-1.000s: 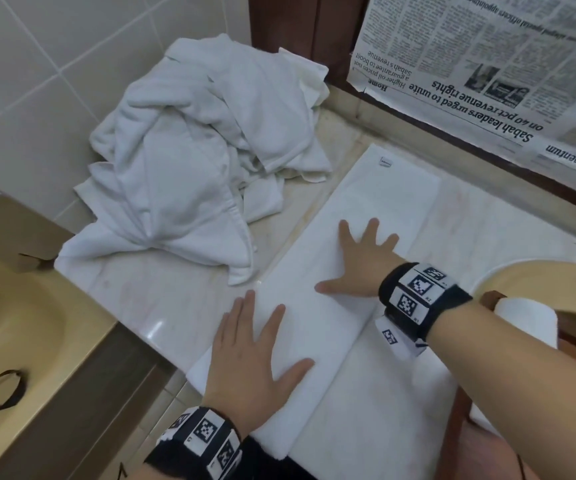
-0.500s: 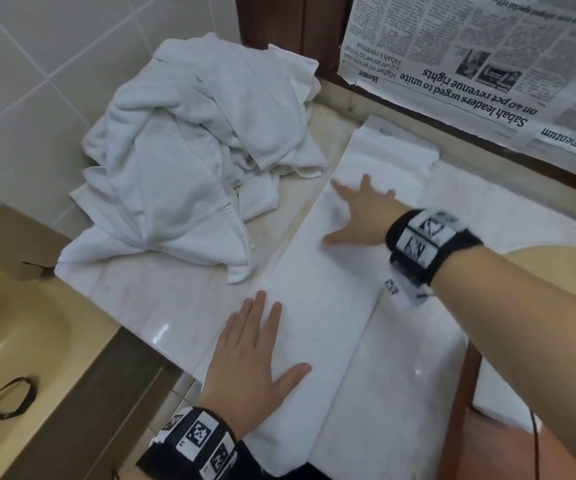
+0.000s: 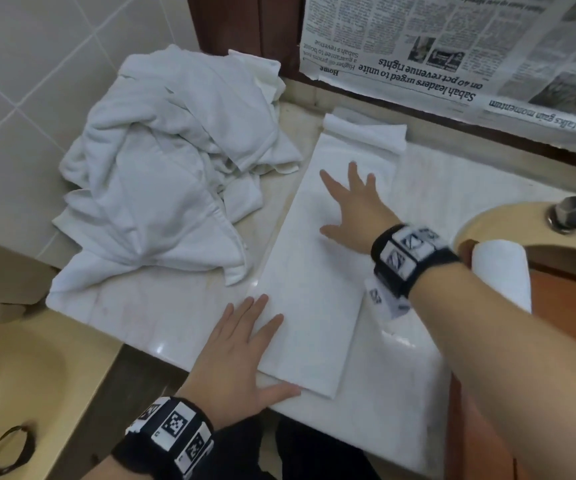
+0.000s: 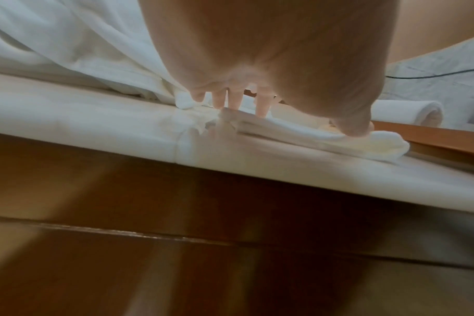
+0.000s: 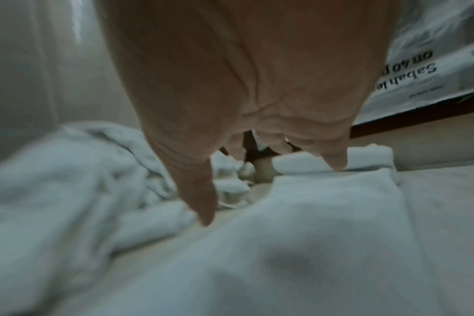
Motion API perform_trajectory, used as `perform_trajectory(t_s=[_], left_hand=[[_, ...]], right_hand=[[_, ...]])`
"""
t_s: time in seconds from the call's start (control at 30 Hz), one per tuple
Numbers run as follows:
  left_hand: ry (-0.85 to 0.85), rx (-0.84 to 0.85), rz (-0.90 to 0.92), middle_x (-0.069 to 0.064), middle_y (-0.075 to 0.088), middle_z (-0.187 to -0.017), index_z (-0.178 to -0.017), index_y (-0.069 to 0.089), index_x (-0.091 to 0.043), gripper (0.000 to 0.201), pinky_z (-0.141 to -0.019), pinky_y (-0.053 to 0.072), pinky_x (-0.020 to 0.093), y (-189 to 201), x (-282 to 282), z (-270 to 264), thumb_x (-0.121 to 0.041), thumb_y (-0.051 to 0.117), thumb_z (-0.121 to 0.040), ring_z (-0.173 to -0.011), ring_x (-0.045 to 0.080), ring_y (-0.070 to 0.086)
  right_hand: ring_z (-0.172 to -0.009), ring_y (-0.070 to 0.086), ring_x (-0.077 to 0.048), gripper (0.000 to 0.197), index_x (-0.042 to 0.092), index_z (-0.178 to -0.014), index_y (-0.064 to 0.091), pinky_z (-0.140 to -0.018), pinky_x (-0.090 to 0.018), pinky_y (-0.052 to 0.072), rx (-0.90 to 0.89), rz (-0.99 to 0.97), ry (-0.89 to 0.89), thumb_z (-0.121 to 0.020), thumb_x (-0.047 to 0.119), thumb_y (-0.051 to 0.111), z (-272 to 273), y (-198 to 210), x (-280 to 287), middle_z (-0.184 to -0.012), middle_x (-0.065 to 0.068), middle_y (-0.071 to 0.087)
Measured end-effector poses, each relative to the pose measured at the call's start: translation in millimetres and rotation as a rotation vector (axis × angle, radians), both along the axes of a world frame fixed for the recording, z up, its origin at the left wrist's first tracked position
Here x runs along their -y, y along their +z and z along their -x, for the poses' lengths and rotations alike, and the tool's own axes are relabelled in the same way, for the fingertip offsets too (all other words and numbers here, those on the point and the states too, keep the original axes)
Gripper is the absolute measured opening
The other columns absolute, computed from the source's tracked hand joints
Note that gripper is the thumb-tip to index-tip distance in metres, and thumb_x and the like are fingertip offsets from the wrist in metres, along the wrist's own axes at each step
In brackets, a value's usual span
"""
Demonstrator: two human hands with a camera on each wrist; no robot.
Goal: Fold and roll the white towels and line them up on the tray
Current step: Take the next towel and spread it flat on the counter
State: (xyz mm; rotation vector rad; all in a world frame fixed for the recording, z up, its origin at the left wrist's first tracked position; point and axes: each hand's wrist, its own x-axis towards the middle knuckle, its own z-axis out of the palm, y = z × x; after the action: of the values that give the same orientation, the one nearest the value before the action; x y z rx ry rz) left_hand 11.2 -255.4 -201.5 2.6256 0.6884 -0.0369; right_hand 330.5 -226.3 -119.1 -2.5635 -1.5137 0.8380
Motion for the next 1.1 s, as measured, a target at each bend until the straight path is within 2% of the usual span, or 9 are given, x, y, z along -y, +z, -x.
perform_trajectory(t_s=[0.1,0.2,0.27,0.37,0.57,0.7,0.9,1.0,1.1], left_hand=[[-0.137,0.049,-0.011,0.002,0.037,-0.158,-0.145,0.052,-0.028,0.092,-0.118,0.037,0.050,0,-8,11,-0.085,0.063,-0.074,-0.143,0.025,0.040],[-0.231,0.117,-0.016,0.002,0.052,-0.144,-0.135,0.064,-0.025,0.074,-0.102,0.052,0.046,-4,-14,23,-0.073,0.070,-0.079,-0.128,0.024,0.054],[-0.292,0.137,-0.035,0.002,0.057,-0.138,-0.135,0.065,-0.024,0.068,-0.098,0.054,0.043,-6,-17,31,-0.069,0.068,-0.084,-0.123,0.023,0.057],[-0.396,0.217,-0.096,0.003,0.065,-0.123,-0.129,0.069,-0.021,0.051,-0.085,0.056,0.041,-9,-20,40,-0.057,0.066,-0.093,-0.104,0.023,0.062],[-0.509,0.388,-0.111,0.000,0.071,-0.102,-0.120,0.076,-0.014,0.034,-0.072,0.048,0.035,-25,-17,55,-0.015,0.081,-0.087,-0.079,0.021,0.061],[-0.494,0.366,-0.023,0.002,0.063,-0.094,-0.119,0.076,-0.017,0.024,-0.070,0.048,0.035,-15,-24,50,-0.023,0.066,-0.098,-0.080,0.021,0.053],[-0.070,0.031,0.363,-0.020,0.064,-0.084,-0.099,0.079,-0.039,0.020,-0.081,0.048,0.022,20,-25,30,-0.051,0.064,-0.095,-0.085,0.001,0.061],[0.039,0.003,0.387,-0.018,0.064,-0.090,-0.091,0.075,-0.038,0.006,-0.084,0.049,0.024,27,-24,18,-0.042,0.077,-0.087,-0.088,0.001,0.060],[-0.134,0.074,0.093,-0.013,0.058,-0.092,-0.089,0.075,-0.036,0.011,-0.070,0.049,0.039,26,-12,18,-0.031,0.082,-0.083,-0.084,0.017,0.053]], right_hand=[[-0.156,0.003,-0.025,0.081,0.019,-0.163,0.002,-0.123,-0.031,0.008,-0.098,-0.053,-0.030,-0.098,0.013,0.050,60,12,59,-0.170,-0.010,-0.002],[-0.156,-0.003,-0.016,0.085,0.011,-0.161,-0.004,-0.119,-0.019,-0.002,-0.200,0.026,0.013,-0.094,0.012,0.047,127,14,131,-0.169,-0.005,-0.007],[-0.156,-0.008,-0.018,0.087,0.014,-0.162,-0.003,-0.121,-0.024,-0.002,-0.198,0.030,0.069,-0.094,0.023,0.050,165,-1,174,-0.168,0.000,-0.013],[-0.152,0.026,-0.029,0.080,0.016,-0.156,0.035,-0.119,-0.044,0.032,-0.023,0.009,0.135,-0.087,0.039,0.068,193,-32,218,-0.167,-0.008,0.019],[-0.123,0.055,-0.030,0.040,0.021,-0.133,0.066,-0.098,-0.045,0.049,0.095,-0.338,0.055,-0.094,0.030,0.070,201,-73,258,-0.138,-0.014,0.058],[-0.087,0.048,-0.014,0.031,0.023,-0.128,0.069,-0.075,-0.026,0.046,0.013,-0.394,0.020,-0.099,0.028,0.059,200,-67,253,-0.098,0.003,0.056],[-0.086,0.059,0.001,0.006,0.035,-0.097,0.072,-0.075,-0.013,0.042,-0.444,-0.176,-0.446,-0.092,0.032,0.072,171,-39,230,-0.088,0.010,0.066],[-0.083,0.056,-0.006,0.016,0.039,-0.103,0.062,-0.076,-0.019,0.043,-0.404,-0.136,-0.368,-0.092,0.029,0.068,169,-38,219,-0.094,0.005,0.058],[-0.093,0.045,-0.014,0.026,0.042,-0.113,0.067,-0.081,-0.030,0.043,-0.109,-0.200,-0.124,-0.094,0.025,0.061,178,-40,215,-0.102,0.005,0.046]])
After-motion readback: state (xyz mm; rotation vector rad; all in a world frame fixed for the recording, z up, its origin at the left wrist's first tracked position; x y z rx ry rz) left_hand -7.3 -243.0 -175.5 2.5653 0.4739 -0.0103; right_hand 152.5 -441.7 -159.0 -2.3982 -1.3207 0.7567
